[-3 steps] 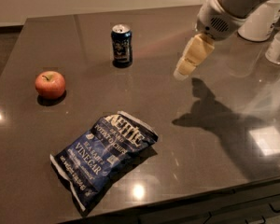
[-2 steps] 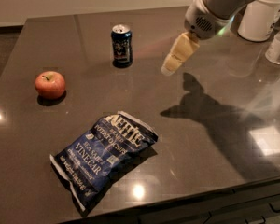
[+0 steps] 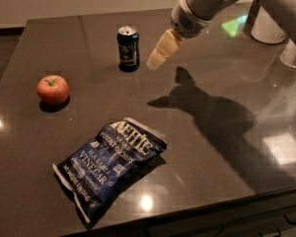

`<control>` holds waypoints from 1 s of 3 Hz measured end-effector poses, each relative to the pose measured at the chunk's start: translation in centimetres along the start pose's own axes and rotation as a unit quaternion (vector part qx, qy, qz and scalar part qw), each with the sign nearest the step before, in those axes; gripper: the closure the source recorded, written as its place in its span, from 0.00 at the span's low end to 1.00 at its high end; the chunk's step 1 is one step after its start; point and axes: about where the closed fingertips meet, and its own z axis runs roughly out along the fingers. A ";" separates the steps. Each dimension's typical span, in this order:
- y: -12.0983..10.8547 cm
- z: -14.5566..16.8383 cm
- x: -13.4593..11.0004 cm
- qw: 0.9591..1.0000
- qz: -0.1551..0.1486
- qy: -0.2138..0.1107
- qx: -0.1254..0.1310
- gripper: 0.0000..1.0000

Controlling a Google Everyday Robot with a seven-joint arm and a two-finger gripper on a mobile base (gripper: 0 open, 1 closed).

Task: Move pepsi can near blue chip bag

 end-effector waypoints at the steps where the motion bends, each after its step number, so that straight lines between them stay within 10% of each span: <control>1: -0.8 2.4 -2.2 1.000 0.010 -0.008 -0.002 0.00; 3: -1.4 6.7 -6.4 1.000 0.009 -0.015 -0.012 0.00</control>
Offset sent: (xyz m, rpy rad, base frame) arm 0.0683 0.0740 -0.0160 0.0545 -0.0053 0.0008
